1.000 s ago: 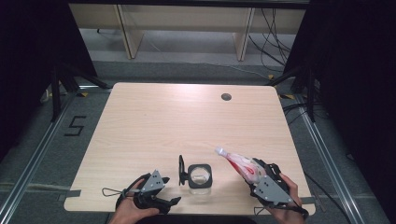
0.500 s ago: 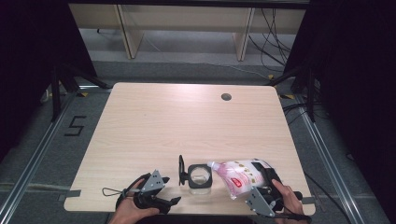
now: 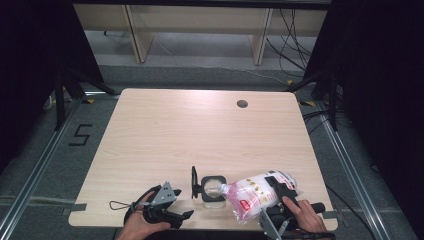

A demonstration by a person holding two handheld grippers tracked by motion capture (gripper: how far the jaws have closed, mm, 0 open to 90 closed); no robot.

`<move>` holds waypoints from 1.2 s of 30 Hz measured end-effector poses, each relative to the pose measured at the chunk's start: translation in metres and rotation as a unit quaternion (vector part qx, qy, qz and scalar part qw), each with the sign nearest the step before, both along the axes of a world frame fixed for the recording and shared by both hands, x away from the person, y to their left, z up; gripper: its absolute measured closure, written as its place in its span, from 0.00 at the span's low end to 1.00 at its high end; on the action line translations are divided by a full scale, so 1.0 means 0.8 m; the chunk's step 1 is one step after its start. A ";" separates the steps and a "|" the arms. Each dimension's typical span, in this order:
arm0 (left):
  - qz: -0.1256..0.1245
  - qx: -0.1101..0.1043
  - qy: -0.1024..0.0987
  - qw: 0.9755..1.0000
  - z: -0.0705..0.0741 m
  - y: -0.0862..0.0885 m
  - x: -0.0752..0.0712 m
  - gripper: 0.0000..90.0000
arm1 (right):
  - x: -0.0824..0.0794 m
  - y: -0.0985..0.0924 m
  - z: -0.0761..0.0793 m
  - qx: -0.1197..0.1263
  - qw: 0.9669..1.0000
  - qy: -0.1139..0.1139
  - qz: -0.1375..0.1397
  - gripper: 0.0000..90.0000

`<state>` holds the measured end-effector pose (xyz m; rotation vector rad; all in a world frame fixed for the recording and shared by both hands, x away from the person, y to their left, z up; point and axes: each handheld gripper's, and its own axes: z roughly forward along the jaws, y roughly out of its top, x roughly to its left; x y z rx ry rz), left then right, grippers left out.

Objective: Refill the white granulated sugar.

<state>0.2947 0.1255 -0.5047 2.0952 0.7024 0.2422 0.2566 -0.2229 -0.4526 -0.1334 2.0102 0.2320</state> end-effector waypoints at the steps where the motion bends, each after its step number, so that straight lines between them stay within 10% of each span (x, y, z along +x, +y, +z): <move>1: -0.001 0.000 0.000 1.000 0.000 0.000 0.000 0.23 | 0.000 0.004 0.000 -0.015 1.000 -0.010 0.008 0.44; 5: -0.003 0.005 -0.002 1.000 0.001 0.001 0.000 0.23 | 0.002 0.009 0.005 -0.066 0.997 -0.031 0.026 0.44; 11: -0.005 0.009 -0.003 1.000 0.001 0.001 0.001 0.23 | -0.001 0.008 0.003 -0.067 0.997 -0.030 0.011 0.44; 12: -0.005 0.009 -0.003 1.000 0.001 0.001 0.001 0.23 | 0.002 0.011 0.009 -0.101 0.993 -0.046 0.036 0.44; 20: -0.015 0.018 -0.010 1.000 0.001 0.003 0.003 0.23 | 0.001 0.016 0.014 -0.099 0.994 -0.040 0.015 0.45; 26: -0.008 0.015 -0.010 1.000 0.001 0.003 0.004 0.23 | 0.008 0.023 0.019 -0.141 0.986 -0.067 0.052 0.45; 36: -0.004 0.004 -0.001 1.000 0.001 0.002 0.001 0.23 | 0.011 0.029 0.023 -0.154 0.985 -0.062 0.053 0.45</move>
